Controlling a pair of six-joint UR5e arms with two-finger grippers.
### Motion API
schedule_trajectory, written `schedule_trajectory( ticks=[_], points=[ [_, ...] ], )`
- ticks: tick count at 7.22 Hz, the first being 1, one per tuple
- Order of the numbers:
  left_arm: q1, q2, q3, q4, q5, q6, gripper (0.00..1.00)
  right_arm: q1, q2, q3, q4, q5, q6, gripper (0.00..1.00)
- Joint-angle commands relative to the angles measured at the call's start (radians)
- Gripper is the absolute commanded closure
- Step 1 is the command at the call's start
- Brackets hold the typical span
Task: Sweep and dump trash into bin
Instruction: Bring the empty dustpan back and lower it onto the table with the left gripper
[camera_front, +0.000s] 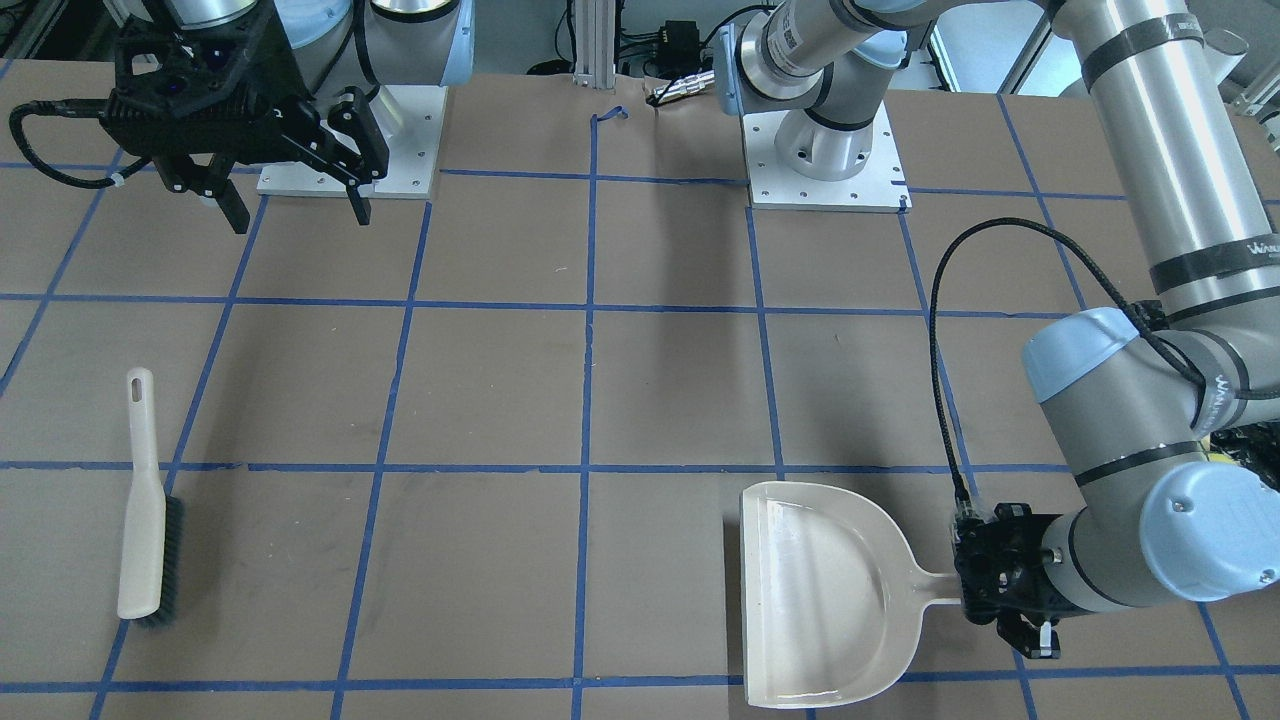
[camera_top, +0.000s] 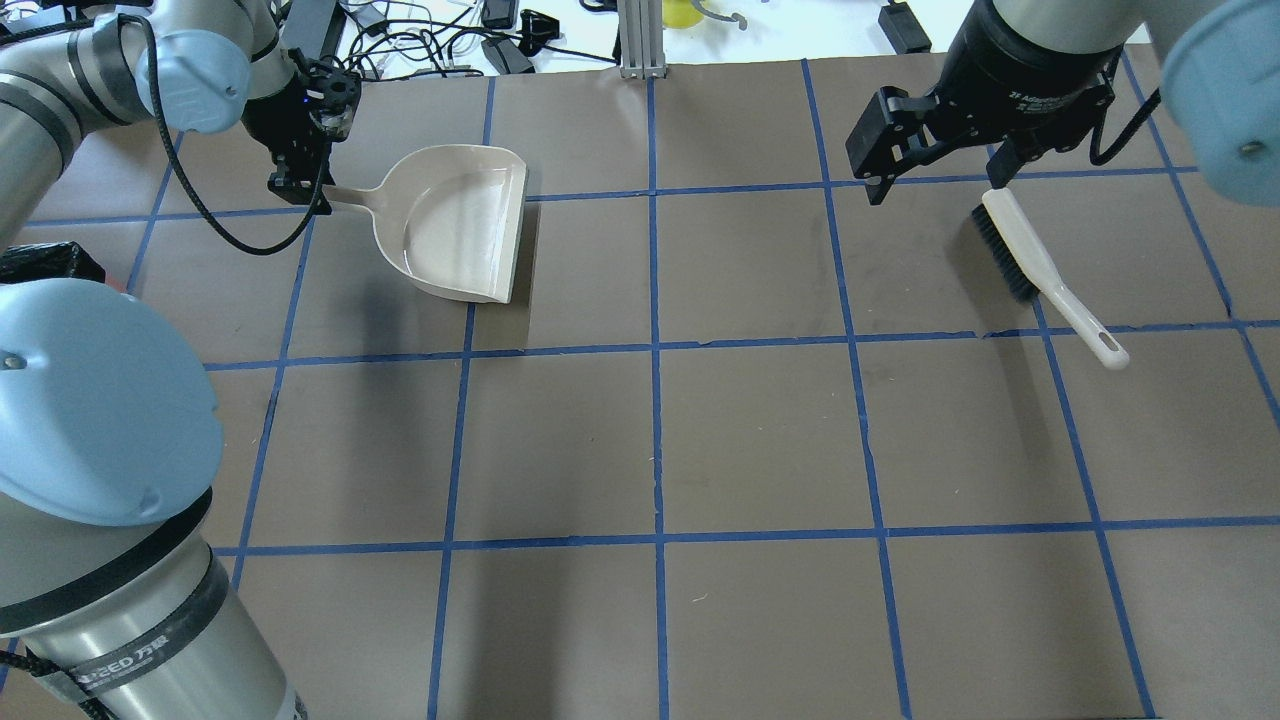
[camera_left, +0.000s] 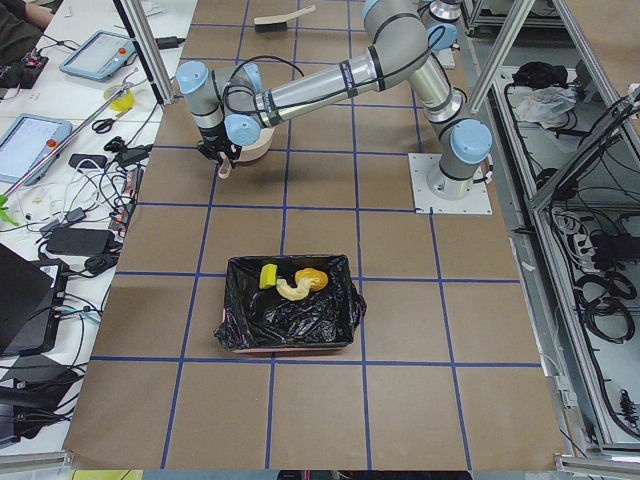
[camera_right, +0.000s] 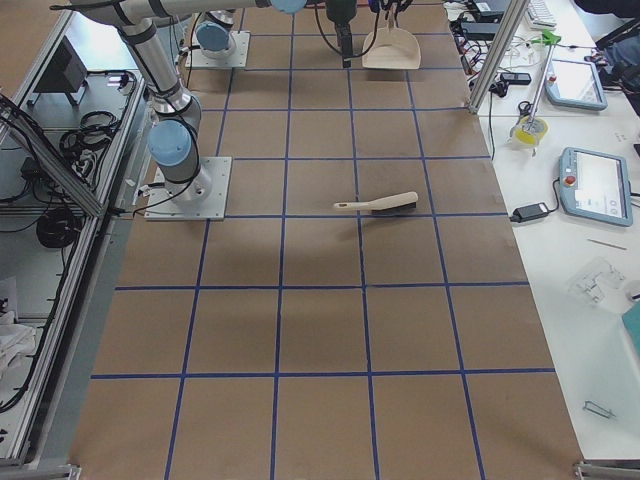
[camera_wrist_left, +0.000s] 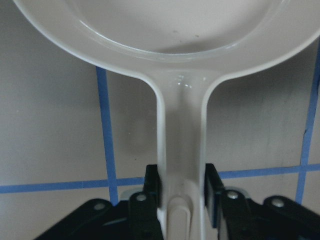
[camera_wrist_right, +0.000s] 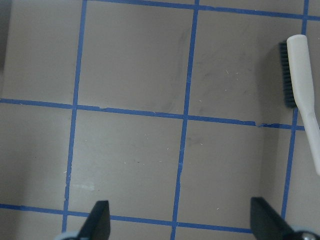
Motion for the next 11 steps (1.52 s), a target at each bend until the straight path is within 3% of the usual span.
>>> schedule_trajectory(
  ticks=[1, 3, 5, 9, 11],
  points=[
    [-0.001, -0.002, -0.022, 0.000, 0.000, -0.005, 1.00, 0.000, 0.001, 0.000, 0.001, 0.000, -0.003, 0.00],
    [0.007, -0.002, -0.036, 0.005, 0.001, -0.016, 1.00, 0.000, -0.003, 0.000, -0.001, 0.000, 0.005, 0.00],
    [0.007, -0.003, -0.037, 0.008, 0.000, -0.021, 0.60, 0.000, -0.003, 0.000, -0.001, 0.000, 0.008, 0.00],
    [0.007, -0.002, -0.033, 0.015, -0.002, -0.024, 0.56, 0.000, -0.003, -0.001, -0.001, 0.000, 0.008, 0.00],
    [-0.013, 0.021, -0.033, 0.012, -0.005, -0.134, 0.56, 0.000, -0.003, -0.001, -0.001, 0.001, 0.011, 0.00]
  ],
)
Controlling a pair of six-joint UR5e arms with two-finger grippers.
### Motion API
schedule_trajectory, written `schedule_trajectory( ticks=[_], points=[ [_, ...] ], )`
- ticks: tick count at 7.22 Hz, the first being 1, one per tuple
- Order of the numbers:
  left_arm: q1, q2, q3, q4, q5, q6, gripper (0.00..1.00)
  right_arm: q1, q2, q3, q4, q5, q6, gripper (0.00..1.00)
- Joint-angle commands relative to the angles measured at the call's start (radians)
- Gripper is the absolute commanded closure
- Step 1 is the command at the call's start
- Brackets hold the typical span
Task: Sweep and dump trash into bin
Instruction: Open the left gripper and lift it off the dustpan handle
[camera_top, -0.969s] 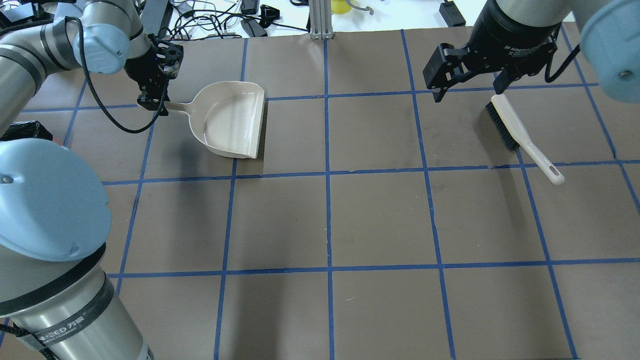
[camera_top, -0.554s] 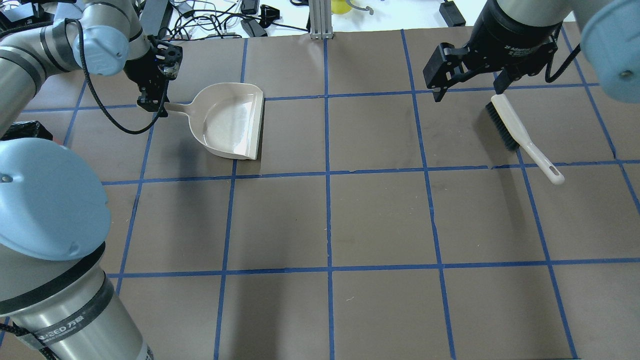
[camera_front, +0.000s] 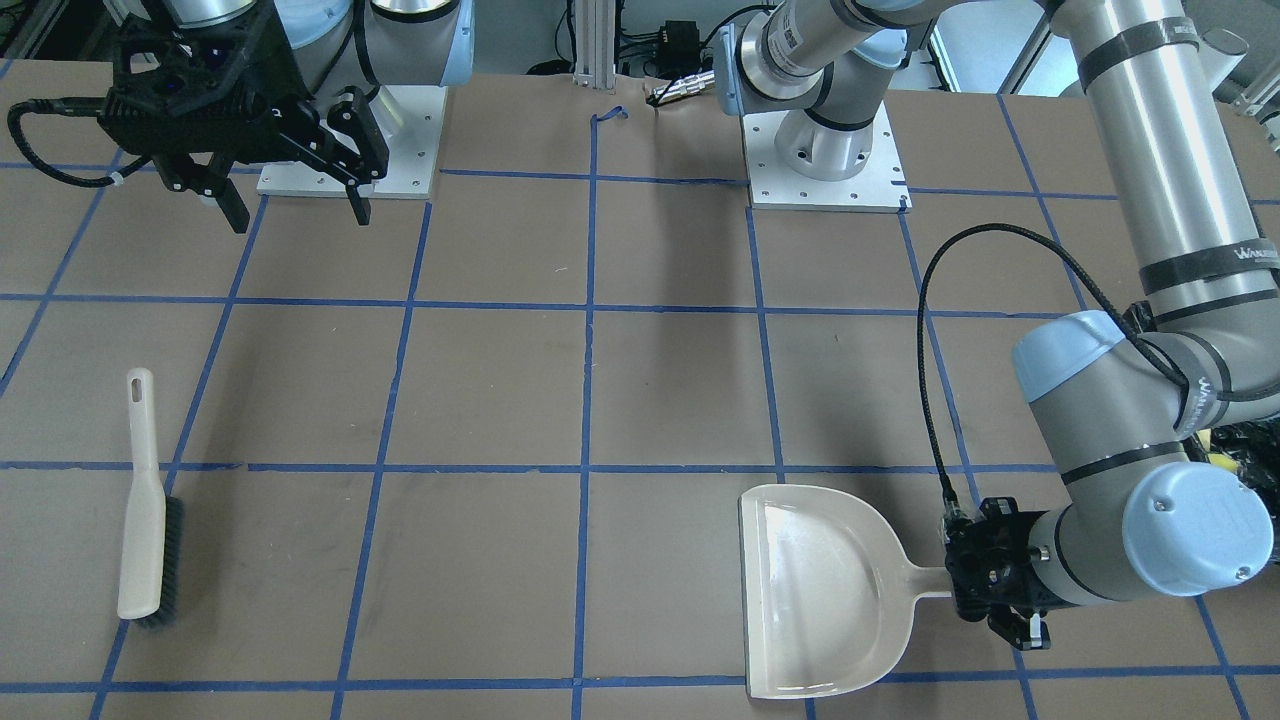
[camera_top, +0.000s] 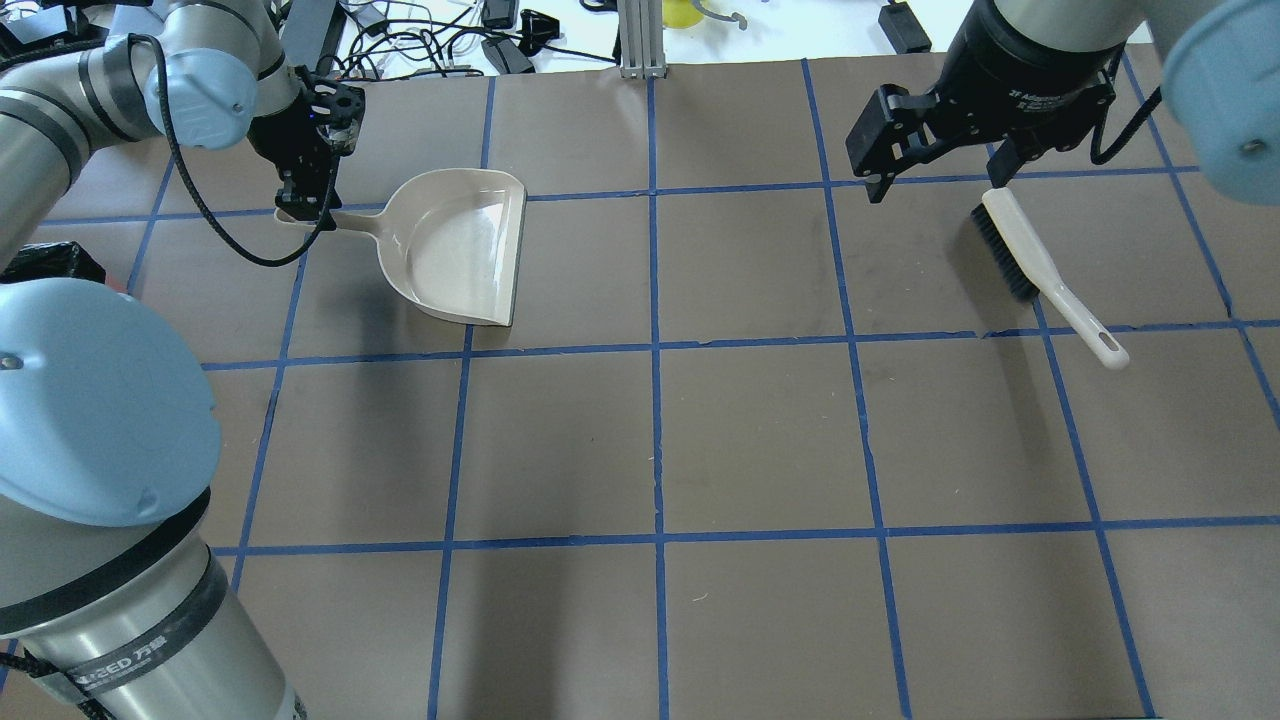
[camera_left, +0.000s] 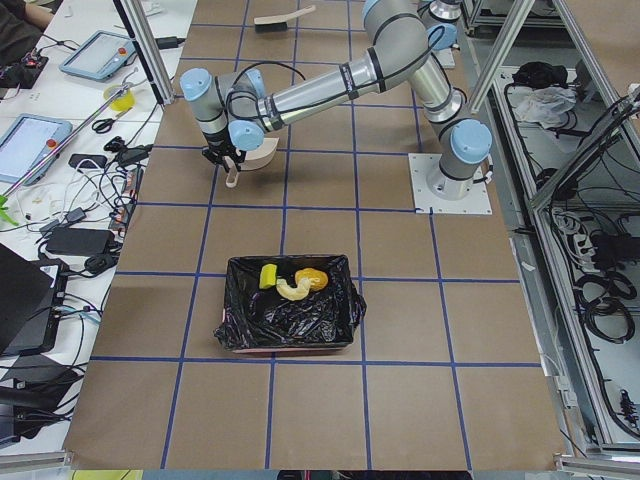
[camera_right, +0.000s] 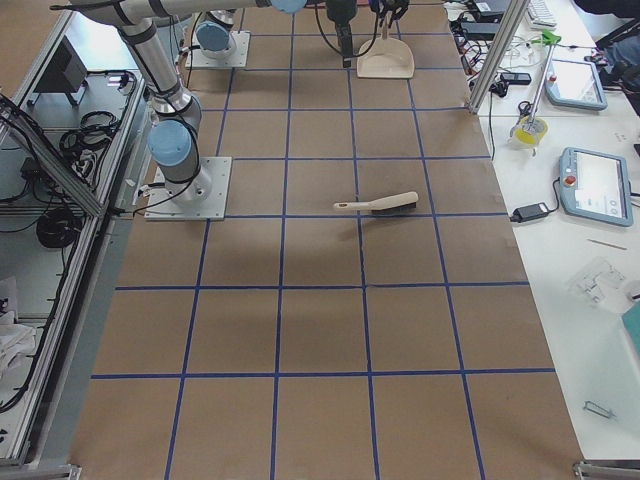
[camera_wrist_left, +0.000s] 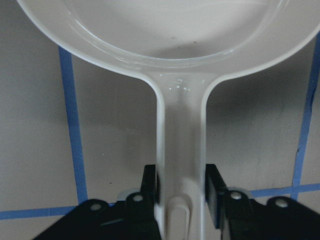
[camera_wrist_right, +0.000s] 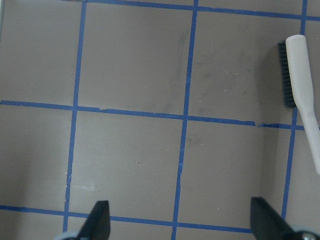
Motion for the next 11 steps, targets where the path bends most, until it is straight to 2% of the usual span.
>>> schedule_trajectory(
  ticks=[1, 4, 8, 10, 11],
  points=[
    [-0.024, 0.038, 0.007, -0.020, -0.037, -0.128, 0.56, 0.000, 0.000, 0.000, -0.001, 0.001, -0.001, 0.00],
    [-0.055, 0.160, 0.015, -0.141, -0.111, -0.365, 0.56, 0.000, 0.000, -0.002, -0.001, -0.003, 0.000, 0.00],
    [-0.084, 0.297, 0.001, -0.294, -0.102, -0.622, 0.50, 0.002, 0.000, -0.003, 0.001, -0.001, -0.001, 0.00],
    [-0.089, 0.376, 0.004, -0.368, -0.103, -0.860, 0.47, 0.002, -0.002, -0.003, 0.002, -0.003, -0.001, 0.00],
    [-0.098, 0.410, 0.003, -0.389, -0.099, -0.983, 0.42, 0.002, -0.002, -0.005, 0.002, -0.003, 0.000, 0.00]
  ],
)
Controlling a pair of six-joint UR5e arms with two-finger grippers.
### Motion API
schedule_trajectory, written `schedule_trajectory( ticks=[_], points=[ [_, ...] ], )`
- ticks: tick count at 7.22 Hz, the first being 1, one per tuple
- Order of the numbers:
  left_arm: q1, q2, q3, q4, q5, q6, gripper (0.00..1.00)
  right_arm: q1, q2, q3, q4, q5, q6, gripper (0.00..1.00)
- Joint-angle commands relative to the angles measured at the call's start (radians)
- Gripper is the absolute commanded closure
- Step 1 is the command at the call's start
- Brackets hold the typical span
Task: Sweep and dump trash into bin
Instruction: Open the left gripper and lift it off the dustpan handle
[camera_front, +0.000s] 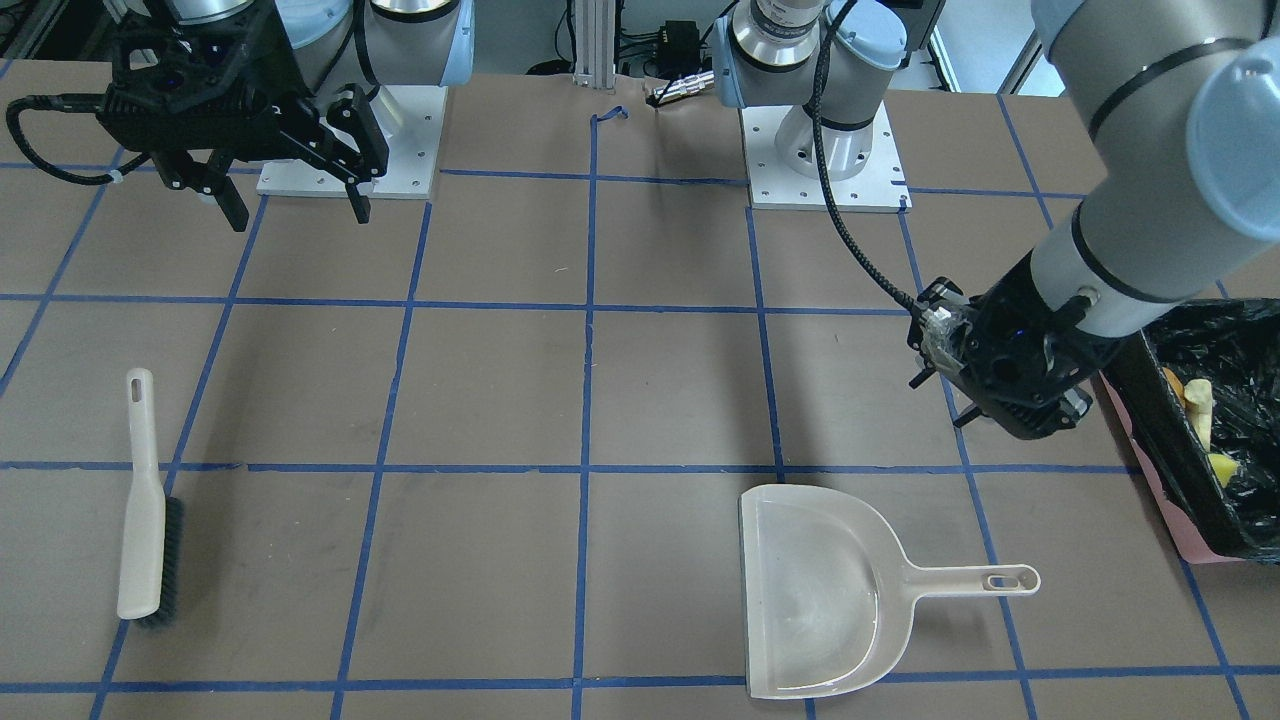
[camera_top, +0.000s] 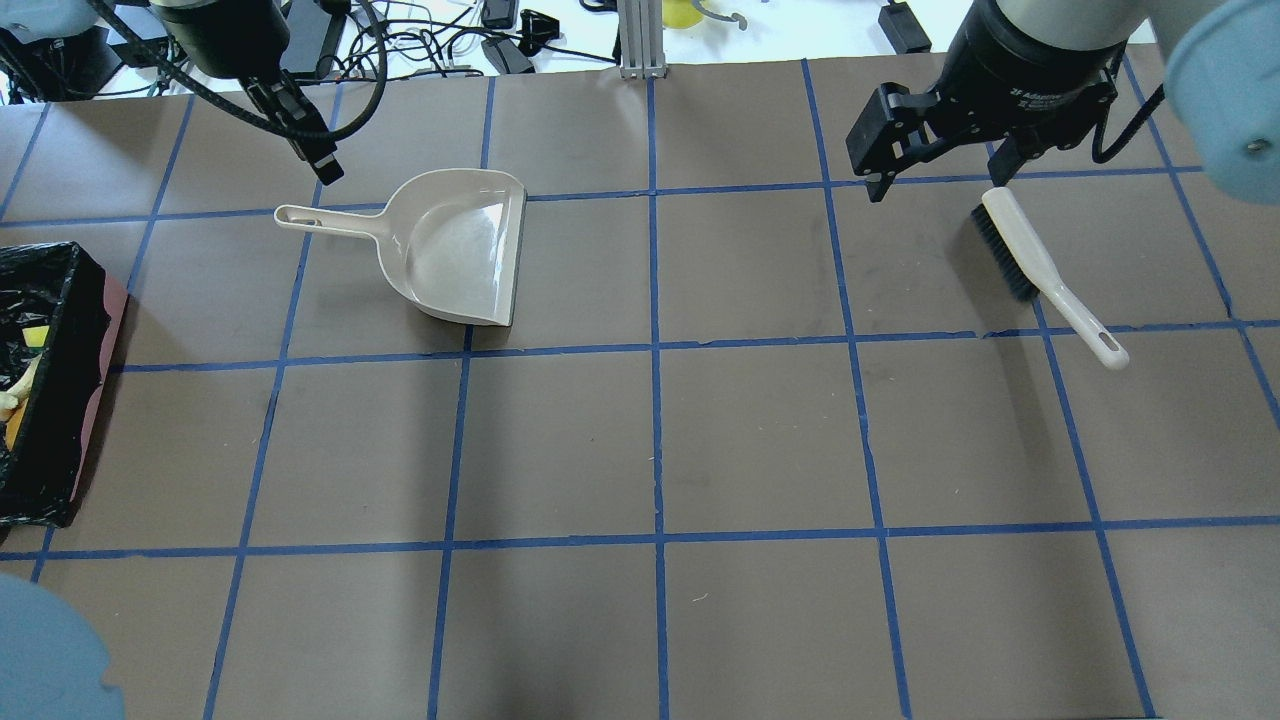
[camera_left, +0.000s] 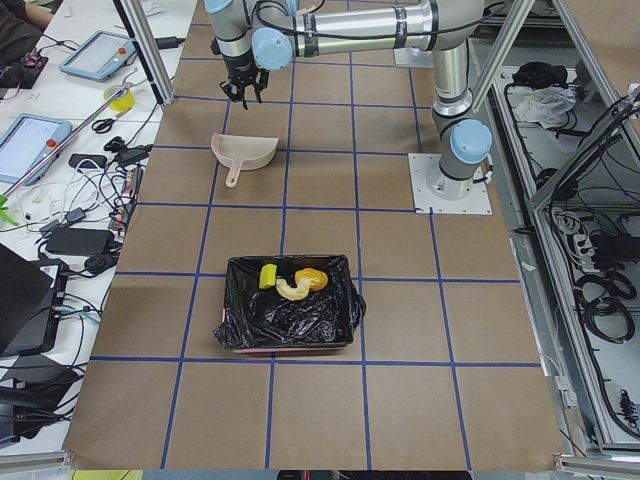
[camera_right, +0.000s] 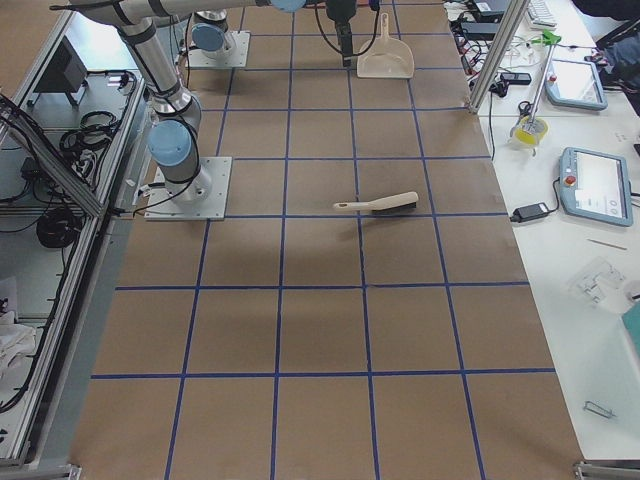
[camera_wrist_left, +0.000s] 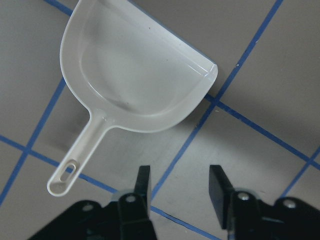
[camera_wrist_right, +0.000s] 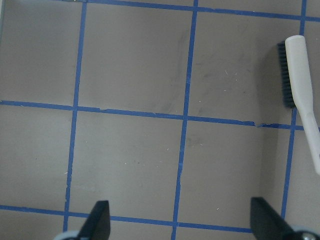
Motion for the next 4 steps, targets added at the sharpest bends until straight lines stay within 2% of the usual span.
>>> schedule_trajectory(
  ticks=[1, 4],
  points=[
    [-0.030, 0.073, -0.010, -0.060, 0.005, -0.220, 0.34, 0.000, 0.000, -0.001, -0.001, 0.001, 0.001, 0.00],
    [-0.071, 0.153, -0.111, -0.051, 0.025, -0.427, 0.30, 0.000, 0.000, -0.004, -0.003, 0.004, 0.001, 0.00]
  ],
)
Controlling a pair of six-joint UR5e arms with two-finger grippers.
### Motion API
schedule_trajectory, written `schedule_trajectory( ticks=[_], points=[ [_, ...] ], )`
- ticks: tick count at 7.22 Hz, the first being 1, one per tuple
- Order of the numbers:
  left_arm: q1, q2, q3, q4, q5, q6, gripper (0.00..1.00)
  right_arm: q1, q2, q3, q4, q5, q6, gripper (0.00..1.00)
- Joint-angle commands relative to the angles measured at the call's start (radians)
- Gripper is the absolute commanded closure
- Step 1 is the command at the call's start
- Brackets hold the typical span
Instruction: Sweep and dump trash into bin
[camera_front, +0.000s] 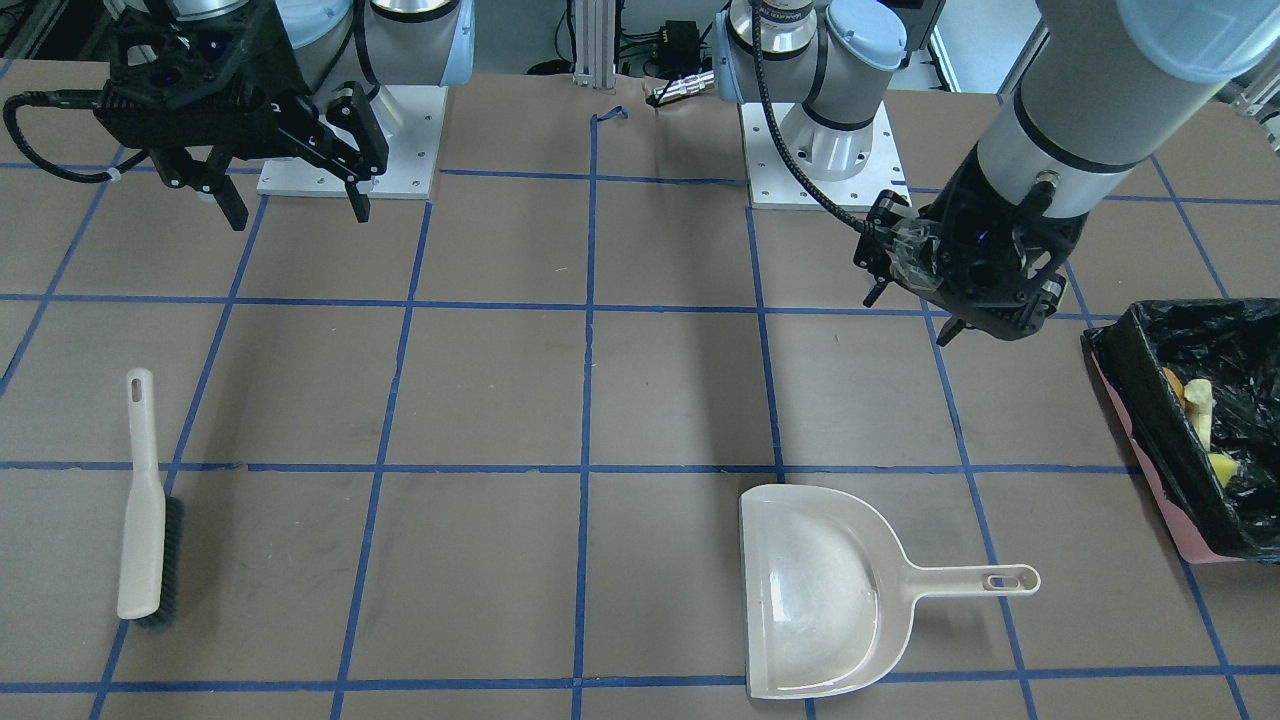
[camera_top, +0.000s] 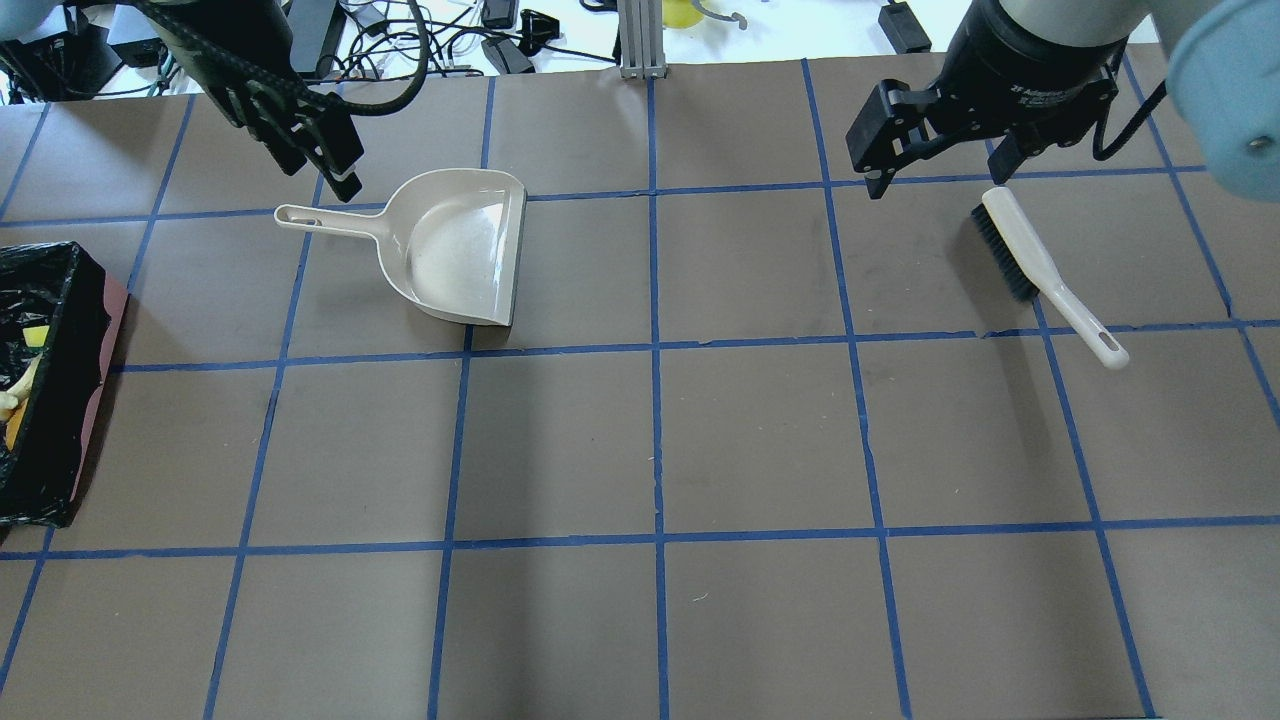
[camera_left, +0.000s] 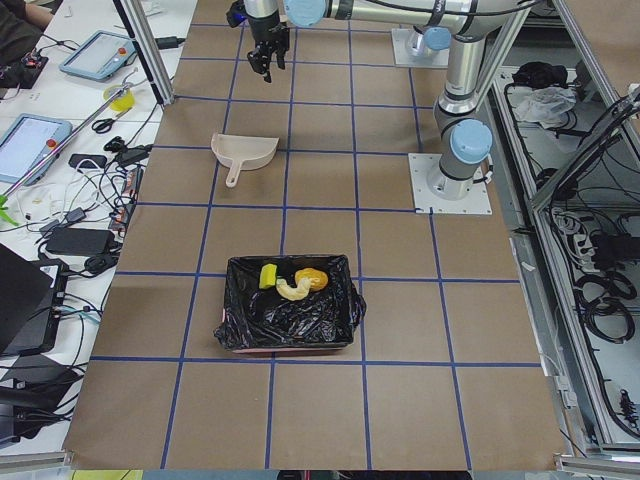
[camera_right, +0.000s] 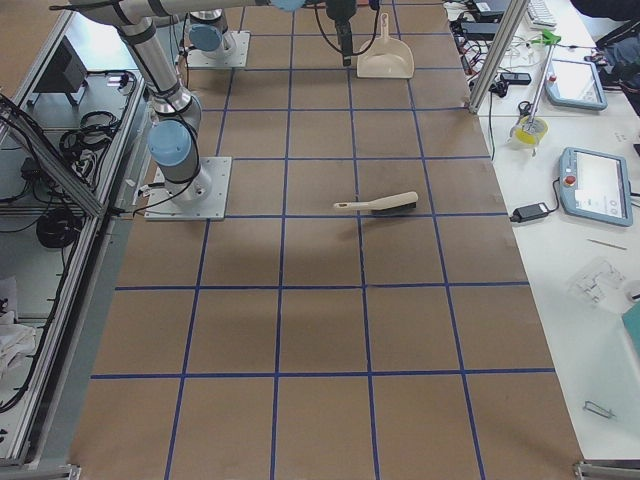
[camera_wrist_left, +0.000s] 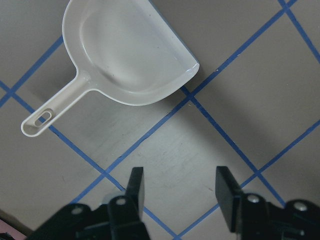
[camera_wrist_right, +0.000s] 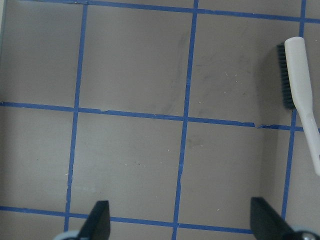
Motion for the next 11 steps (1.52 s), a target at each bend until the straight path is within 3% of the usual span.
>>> schedule_trajectory(
  ticks=[1, 3, 6, 8, 11],
  points=[
    [-0.008, 0.067, -0.071, 0.004, 0.005, -0.170, 0.30, 0.000, 0.000, -0.001, -0.001, 0.002, 0.000, 0.00],
    [-0.020, 0.095, -0.102, 0.015, 0.002, -0.347, 0.27, 0.000, 0.000, -0.002, -0.001, 0.002, 0.000, 0.00],
    [-0.037, 0.140, -0.186, 0.067, 0.005, -0.362, 0.27, 0.000, 0.000, -0.004, -0.001, 0.000, 0.000, 0.00],
    [-0.037, 0.160, -0.233, 0.182, 0.005, -0.367, 0.18, 0.000, 0.000, -0.004, -0.001, 0.000, 0.000, 0.00],
    [-0.031, 0.158, -0.237, 0.188, 0.002, -0.453, 0.00, -0.003, 0.000, -0.004, -0.001, -0.003, 0.000, 0.00]
  ],
)
